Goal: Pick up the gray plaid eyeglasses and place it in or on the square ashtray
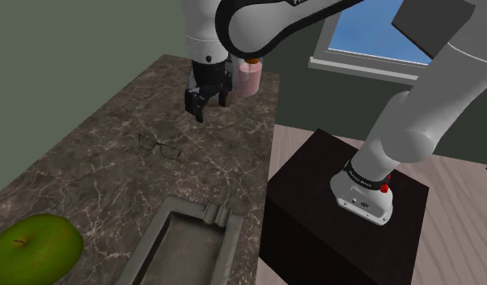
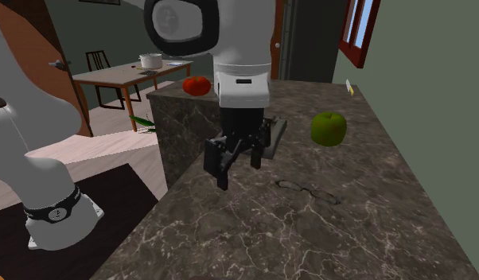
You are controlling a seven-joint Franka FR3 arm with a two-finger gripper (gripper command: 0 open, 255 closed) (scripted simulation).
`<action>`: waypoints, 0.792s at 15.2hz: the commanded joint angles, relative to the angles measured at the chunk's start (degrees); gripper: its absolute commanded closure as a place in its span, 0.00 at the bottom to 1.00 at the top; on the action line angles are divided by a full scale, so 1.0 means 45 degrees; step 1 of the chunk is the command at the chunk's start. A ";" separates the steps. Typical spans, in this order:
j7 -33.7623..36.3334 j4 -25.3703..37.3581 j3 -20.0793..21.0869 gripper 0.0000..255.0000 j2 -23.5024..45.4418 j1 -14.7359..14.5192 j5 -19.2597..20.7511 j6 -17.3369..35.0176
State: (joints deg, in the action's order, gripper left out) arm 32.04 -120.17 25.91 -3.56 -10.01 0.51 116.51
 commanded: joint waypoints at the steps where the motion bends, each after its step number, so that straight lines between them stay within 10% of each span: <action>1: 0.0694 0.0676 0.0325 0.00 0.0900 -0.0217 0.0524 0.0186; 12: 0.3511 0.5720 0.0614 0.00 0.6132 -0.2460 0.3745 -0.0226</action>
State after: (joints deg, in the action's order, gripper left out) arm 46.91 -97.35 28.91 21.50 -19.80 15.99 116.15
